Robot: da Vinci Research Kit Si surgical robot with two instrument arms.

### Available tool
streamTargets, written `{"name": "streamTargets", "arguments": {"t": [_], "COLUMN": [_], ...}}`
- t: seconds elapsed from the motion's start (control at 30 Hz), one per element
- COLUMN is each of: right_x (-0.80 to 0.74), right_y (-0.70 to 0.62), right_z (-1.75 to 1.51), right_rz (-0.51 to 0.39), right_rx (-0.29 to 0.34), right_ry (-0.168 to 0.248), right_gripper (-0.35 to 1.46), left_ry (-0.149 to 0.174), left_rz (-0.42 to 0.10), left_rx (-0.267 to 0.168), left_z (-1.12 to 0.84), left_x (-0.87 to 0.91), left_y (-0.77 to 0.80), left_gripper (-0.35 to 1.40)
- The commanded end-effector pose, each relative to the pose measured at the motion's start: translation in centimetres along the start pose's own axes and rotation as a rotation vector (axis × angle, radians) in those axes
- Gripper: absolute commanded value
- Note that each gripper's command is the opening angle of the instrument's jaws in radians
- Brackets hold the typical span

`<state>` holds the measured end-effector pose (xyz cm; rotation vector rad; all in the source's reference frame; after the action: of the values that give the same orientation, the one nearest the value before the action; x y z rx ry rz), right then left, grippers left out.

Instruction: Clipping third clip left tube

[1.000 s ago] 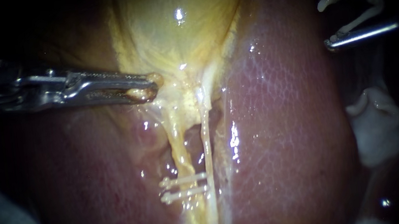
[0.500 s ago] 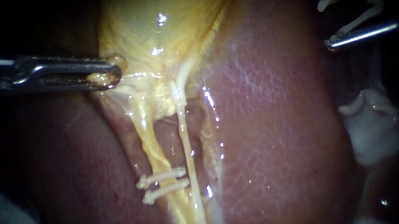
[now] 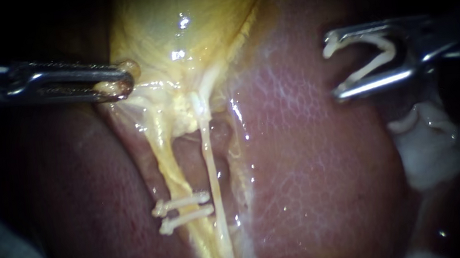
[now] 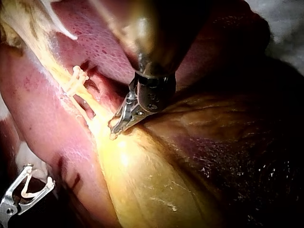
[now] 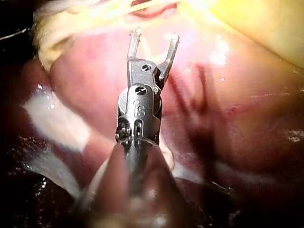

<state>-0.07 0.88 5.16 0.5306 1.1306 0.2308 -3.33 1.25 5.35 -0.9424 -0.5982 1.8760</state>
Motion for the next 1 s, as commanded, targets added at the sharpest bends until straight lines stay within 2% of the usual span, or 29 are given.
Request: {"name": "streamTargets", "arguments": {"t": [0.03, 0.2, 0.37, 0.5, 0.83, 1.0], "right_x": [0.00, 0.03, 0.05, 0.00, -0.29, -0.55], "right_y": [-0.02, -0.08, -0.09, -0.10, -0.08, 0.00], "right_z": [0.08, 0.48, 0.79, 1.07, 1.71, 1.88], "right_rz": [0.021, 0.122, 0.213, 0.266, 0.360, 0.392], "right_rx": [0.009, 0.068, 0.124, 0.154, 0.201, 0.202], "right_ry": [0.007, 0.070, 0.101, 0.119, 0.113, 0.107], "right_gripper": [0.49, 0.48, 0.48, 0.48, 0.48, 0.48], "left_ry": [0.000, 0.000, 0.000, 0.000, 0.001, 0.001], "left_rz": [0.000, 0.000, 0.000, 0.000, -0.001, -0.001], "left_rx": [0.000, 0.000, 0.000, 0.000, 0.001, 0.002], "left_z": [0.00, 0.00, 0.00, 0.00, 0.00, 0.00], "left_x": [0.00, 0.00, 0.00, 0.00, 0.00, 0.00], "left_y": [0.00, 0.00, 0.01, 0.01, 0.02, 0.03], "left_gripper": [-0.35, -0.35, -0.35, -0.35, -0.35, -0.35]}}
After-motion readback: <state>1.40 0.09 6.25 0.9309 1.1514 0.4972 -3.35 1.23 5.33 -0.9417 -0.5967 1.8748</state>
